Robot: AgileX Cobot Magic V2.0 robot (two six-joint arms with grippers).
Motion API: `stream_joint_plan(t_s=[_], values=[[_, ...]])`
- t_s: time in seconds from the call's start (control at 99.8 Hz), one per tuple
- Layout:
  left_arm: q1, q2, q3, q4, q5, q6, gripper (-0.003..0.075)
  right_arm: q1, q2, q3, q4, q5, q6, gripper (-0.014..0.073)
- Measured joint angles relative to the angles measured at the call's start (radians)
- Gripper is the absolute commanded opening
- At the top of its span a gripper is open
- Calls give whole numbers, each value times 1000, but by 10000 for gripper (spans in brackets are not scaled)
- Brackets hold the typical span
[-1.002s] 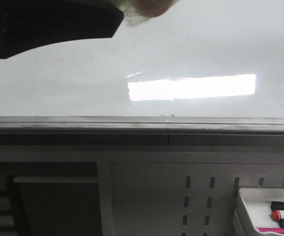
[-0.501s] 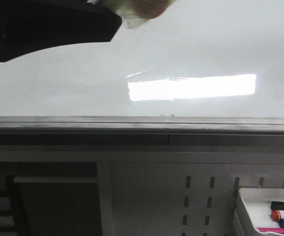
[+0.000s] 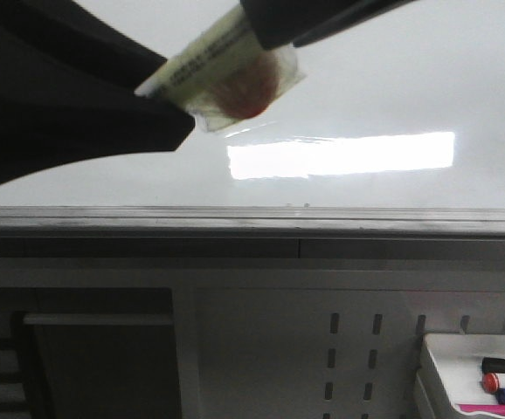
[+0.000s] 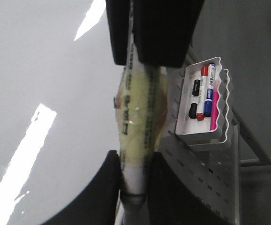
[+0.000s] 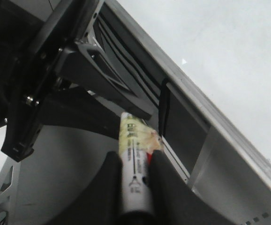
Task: Write number 4 on whiteboard
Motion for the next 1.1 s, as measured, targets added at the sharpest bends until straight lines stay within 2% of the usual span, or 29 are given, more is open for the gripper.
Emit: stream_joint_plan(t_s=[0.281,0.351,0.451,0.571,0.642,0.872,0.972,1.103], values=[[0,2,64,-53,-53,3,-18,18,31,37,44,-41,0,-72],[0,2,67,-57,-53,3,10,20,36,38,44,-49,0,-72],[0,2,70,-73,-55,3,154,23,38,40,44,-57,0,-72],[0,0,70,-150,-74,1,424,12,39,47,6,-57,0,-72],[0,-1,70,-208,-81,0,501,9,42,49,-4,-52,0,-72],[0,-35,70,-302,-66,-3,491,-32,44,-6,-8,-43,0,-72],[10,-77,70,-339,-65,-3,489,-96,49,-68,-8,-43,0,-72],[77,-118,70,-406,-66,3,458,-181,103,-160,-10,-26,0,-72]])
